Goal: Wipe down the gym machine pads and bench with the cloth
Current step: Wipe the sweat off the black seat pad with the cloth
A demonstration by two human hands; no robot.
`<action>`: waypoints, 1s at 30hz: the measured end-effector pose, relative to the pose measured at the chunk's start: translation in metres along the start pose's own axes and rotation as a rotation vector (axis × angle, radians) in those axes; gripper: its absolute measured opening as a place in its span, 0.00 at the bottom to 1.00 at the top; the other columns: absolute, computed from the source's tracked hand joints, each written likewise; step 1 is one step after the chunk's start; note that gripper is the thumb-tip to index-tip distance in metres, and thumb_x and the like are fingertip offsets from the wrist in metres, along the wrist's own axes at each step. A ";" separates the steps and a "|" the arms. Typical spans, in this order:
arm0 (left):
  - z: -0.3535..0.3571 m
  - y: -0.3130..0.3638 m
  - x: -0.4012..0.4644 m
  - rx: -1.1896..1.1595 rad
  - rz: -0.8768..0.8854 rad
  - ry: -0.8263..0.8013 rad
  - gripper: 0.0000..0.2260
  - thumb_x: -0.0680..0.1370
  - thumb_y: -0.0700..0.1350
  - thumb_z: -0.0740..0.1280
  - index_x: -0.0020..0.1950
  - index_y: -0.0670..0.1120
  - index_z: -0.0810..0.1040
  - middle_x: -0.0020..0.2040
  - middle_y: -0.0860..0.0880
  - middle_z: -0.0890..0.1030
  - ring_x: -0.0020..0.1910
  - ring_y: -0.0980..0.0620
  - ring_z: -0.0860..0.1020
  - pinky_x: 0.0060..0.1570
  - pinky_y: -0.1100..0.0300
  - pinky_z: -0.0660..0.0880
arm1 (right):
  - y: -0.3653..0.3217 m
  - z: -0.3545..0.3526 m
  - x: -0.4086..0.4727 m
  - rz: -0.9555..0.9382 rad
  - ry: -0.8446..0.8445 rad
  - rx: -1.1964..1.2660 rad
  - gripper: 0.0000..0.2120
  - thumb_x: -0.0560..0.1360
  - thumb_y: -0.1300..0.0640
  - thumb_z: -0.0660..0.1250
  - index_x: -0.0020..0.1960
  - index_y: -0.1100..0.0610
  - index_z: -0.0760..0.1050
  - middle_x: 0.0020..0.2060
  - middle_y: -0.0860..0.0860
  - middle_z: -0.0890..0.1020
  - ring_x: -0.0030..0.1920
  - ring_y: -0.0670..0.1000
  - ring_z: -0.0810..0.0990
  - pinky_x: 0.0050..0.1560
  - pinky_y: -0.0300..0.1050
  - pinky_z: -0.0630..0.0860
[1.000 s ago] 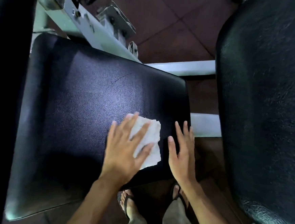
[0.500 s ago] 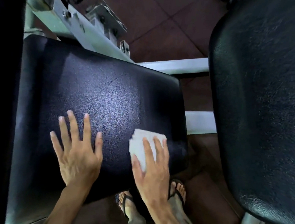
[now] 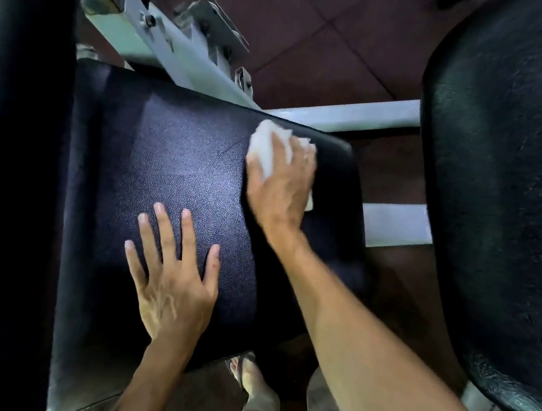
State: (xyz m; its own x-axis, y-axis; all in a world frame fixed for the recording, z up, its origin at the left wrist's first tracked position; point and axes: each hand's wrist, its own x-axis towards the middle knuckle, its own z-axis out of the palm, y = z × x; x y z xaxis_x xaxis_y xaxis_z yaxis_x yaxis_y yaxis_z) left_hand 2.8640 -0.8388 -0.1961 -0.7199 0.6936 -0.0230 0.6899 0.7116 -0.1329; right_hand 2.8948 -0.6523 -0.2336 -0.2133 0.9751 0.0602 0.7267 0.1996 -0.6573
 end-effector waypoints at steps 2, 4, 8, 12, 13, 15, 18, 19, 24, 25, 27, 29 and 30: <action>-0.001 0.000 0.000 -0.024 -0.008 -0.002 0.29 0.81 0.59 0.51 0.80 0.50 0.54 0.81 0.44 0.49 0.81 0.44 0.49 0.78 0.42 0.49 | 0.010 -0.018 -0.050 -0.184 -0.133 0.032 0.23 0.80 0.45 0.61 0.71 0.55 0.74 0.71 0.59 0.72 0.76 0.65 0.63 0.77 0.60 0.60; -0.001 0.000 -0.001 -0.037 -0.017 -0.003 0.28 0.81 0.59 0.51 0.80 0.50 0.54 0.81 0.45 0.49 0.81 0.44 0.48 0.78 0.42 0.49 | 0.043 -0.046 -0.096 -0.262 -0.247 0.055 0.22 0.82 0.45 0.61 0.73 0.52 0.71 0.73 0.56 0.69 0.78 0.62 0.60 0.78 0.55 0.59; -0.001 0.001 -0.001 -0.037 -0.030 0.004 0.28 0.81 0.58 0.51 0.80 0.51 0.54 0.81 0.46 0.49 0.81 0.45 0.49 0.78 0.42 0.50 | 0.119 -0.086 -0.135 -0.206 -0.233 0.010 0.22 0.82 0.43 0.58 0.72 0.51 0.70 0.73 0.52 0.69 0.76 0.55 0.64 0.78 0.53 0.60; 0.000 0.001 0.000 -0.021 -0.030 -0.007 0.28 0.81 0.59 0.52 0.80 0.51 0.54 0.81 0.46 0.48 0.81 0.46 0.48 0.78 0.43 0.49 | 0.108 -0.056 -0.044 0.294 0.035 0.048 0.23 0.78 0.44 0.62 0.70 0.54 0.75 0.69 0.57 0.75 0.69 0.62 0.71 0.73 0.58 0.65; 0.000 0.001 -0.001 -0.026 -0.034 -0.008 0.29 0.81 0.59 0.52 0.80 0.51 0.54 0.81 0.47 0.48 0.81 0.46 0.48 0.78 0.43 0.48 | 0.092 -0.041 -0.008 0.331 0.119 0.080 0.21 0.77 0.47 0.65 0.66 0.55 0.78 0.64 0.59 0.78 0.65 0.65 0.75 0.69 0.61 0.70; 0.001 0.001 -0.001 -0.024 -0.038 -0.004 0.29 0.80 0.59 0.52 0.80 0.51 0.53 0.81 0.47 0.48 0.81 0.46 0.47 0.78 0.43 0.47 | 0.053 -0.015 0.053 0.208 0.218 0.067 0.18 0.73 0.50 0.68 0.58 0.58 0.83 0.52 0.61 0.83 0.54 0.66 0.80 0.60 0.61 0.75; 0.000 0.002 0.001 -0.014 -0.031 -0.009 0.29 0.81 0.59 0.51 0.80 0.51 0.53 0.81 0.47 0.48 0.81 0.46 0.47 0.78 0.43 0.47 | 0.004 0.011 0.058 -0.078 0.083 0.008 0.21 0.76 0.47 0.64 0.61 0.59 0.81 0.58 0.62 0.82 0.59 0.67 0.79 0.64 0.62 0.73; 0.000 0.001 0.001 -0.015 -0.034 -0.010 0.28 0.81 0.58 0.50 0.80 0.51 0.53 0.81 0.47 0.48 0.81 0.46 0.47 0.78 0.43 0.47 | -0.005 0.007 0.038 -0.152 0.001 0.001 0.22 0.77 0.46 0.62 0.65 0.58 0.79 0.63 0.62 0.80 0.65 0.68 0.75 0.69 0.62 0.69; -0.002 0.001 0.001 -0.038 -0.046 -0.010 0.27 0.81 0.57 0.50 0.80 0.51 0.55 0.81 0.47 0.48 0.81 0.46 0.48 0.78 0.43 0.47 | 0.054 -0.049 -0.077 -0.448 -0.291 0.054 0.22 0.81 0.47 0.64 0.72 0.55 0.73 0.73 0.58 0.71 0.76 0.65 0.63 0.77 0.59 0.62; -0.002 0.001 0.001 -0.039 -0.044 -0.009 0.27 0.81 0.56 0.50 0.79 0.51 0.55 0.81 0.47 0.49 0.81 0.46 0.48 0.78 0.43 0.47 | 0.073 -0.059 -0.089 -0.452 -0.295 0.044 0.22 0.80 0.47 0.65 0.72 0.54 0.73 0.73 0.57 0.71 0.76 0.63 0.63 0.77 0.58 0.63; -0.002 0.000 0.001 -0.036 -0.038 -0.003 0.27 0.81 0.56 0.51 0.79 0.51 0.55 0.81 0.47 0.49 0.81 0.45 0.48 0.78 0.43 0.48 | 0.101 -0.069 -0.094 -0.357 -0.246 0.028 0.22 0.80 0.47 0.66 0.71 0.54 0.73 0.72 0.57 0.71 0.75 0.62 0.65 0.76 0.58 0.64; -0.002 0.000 0.000 -0.035 -0.037 0.010 0.26 0.82 0.56 0.51 0.80 0.51 0.55 0.81 0.47 0.49 0.81 0.46 0.49 0.78 0.44 0.48 | 0.112 -0.066 -0.073 -0.200 -0.175 0.011 0.22 0.79 0.47 0.64 0.70 0.56 0.74 0.71 0.58 0.72 0.73 0.63 0.68 0.75 0.59 0.64; -0.001 0.000 0.000 -0.038 -0.037 0.015 0.27 0.82 0.57 0.50 0.80 0.51 0.55 0.81 0.47 0.49 0.81 0.46 0.49 0.78 0.44 0.47 | 0.109 -0.058 -0.055 -0.124 -0.135 0.000 0.22 0.79 0.47 0.63 0.69 0.57 0.74 0.69 0.59 0.74 0.72 0.64 0.69 0.74 0.60 0.64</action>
State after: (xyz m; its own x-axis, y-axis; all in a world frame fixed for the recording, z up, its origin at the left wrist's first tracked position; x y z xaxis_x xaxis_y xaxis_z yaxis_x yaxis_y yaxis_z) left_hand 2.8646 -0.8385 -0.1950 -0.7440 0.6681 -0.0037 0.6653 0.7404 -0.0959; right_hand 3.0234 -0.6783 -0.2648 -0.3870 0.9212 0.0394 0.6895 0.3175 -0.6510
